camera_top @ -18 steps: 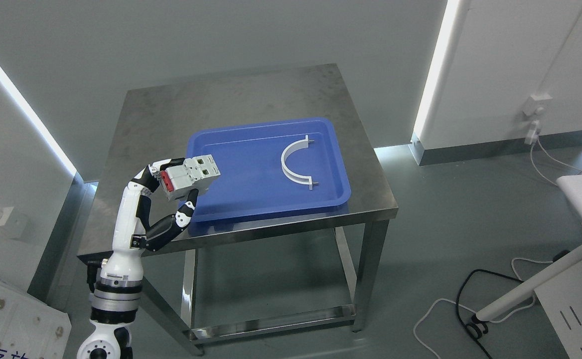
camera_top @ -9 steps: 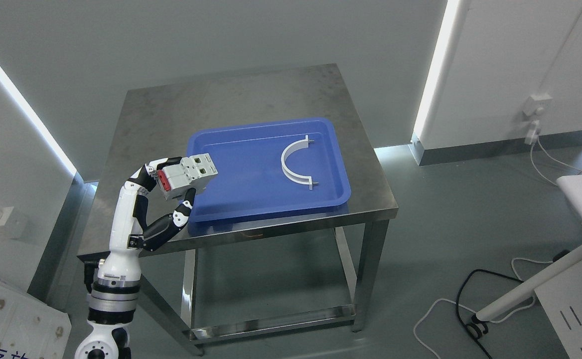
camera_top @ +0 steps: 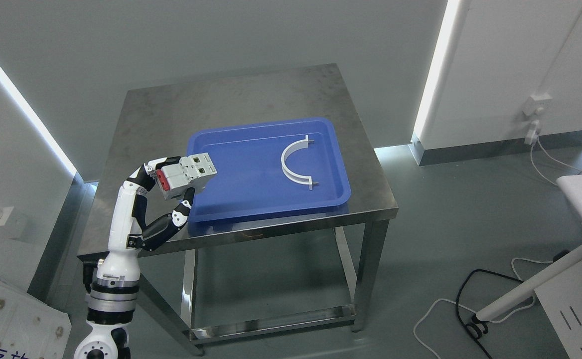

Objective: Place circuit breaker on shelf
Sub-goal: 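Hold the circuit breaker in the left hand near the table edge, then carry the held breaker with the left hand while turning to the bin shelf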

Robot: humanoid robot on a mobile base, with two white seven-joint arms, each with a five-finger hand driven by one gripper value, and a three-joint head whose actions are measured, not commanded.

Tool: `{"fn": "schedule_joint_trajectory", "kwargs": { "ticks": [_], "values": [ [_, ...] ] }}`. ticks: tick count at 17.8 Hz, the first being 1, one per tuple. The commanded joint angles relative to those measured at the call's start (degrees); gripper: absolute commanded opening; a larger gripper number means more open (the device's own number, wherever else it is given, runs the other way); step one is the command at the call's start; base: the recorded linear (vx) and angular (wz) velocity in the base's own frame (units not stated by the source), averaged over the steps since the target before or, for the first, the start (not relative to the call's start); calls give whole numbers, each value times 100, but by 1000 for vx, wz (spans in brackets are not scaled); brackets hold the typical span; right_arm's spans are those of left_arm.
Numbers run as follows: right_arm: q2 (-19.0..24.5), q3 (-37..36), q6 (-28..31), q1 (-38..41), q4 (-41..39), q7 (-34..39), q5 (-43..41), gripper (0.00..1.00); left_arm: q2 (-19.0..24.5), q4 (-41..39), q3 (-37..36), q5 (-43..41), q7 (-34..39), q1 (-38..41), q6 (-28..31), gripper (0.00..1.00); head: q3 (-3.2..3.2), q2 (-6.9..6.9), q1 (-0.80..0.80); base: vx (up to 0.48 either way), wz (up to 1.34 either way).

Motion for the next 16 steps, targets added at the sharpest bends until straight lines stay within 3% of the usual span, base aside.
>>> {"fn": "schedule_joint_trajectory", "kwargs": {
  "ticks": [1,11,16],
  "values": [
    [-100,0,-477,88,0,-1,-4,100,97,-12,8,0,0,9,3,22,0,0,0,0,0],
    [-100,0,-477,88,0,-1,-4,100,97,-12,17,0,0,18,-6,22,0,0,0,-19,-63],
    [-100,0,-477,88,0,-1,5,100,97,-21,-18,0,0,18,-6,22,0,0,0,-167,-102]
  ]
}}
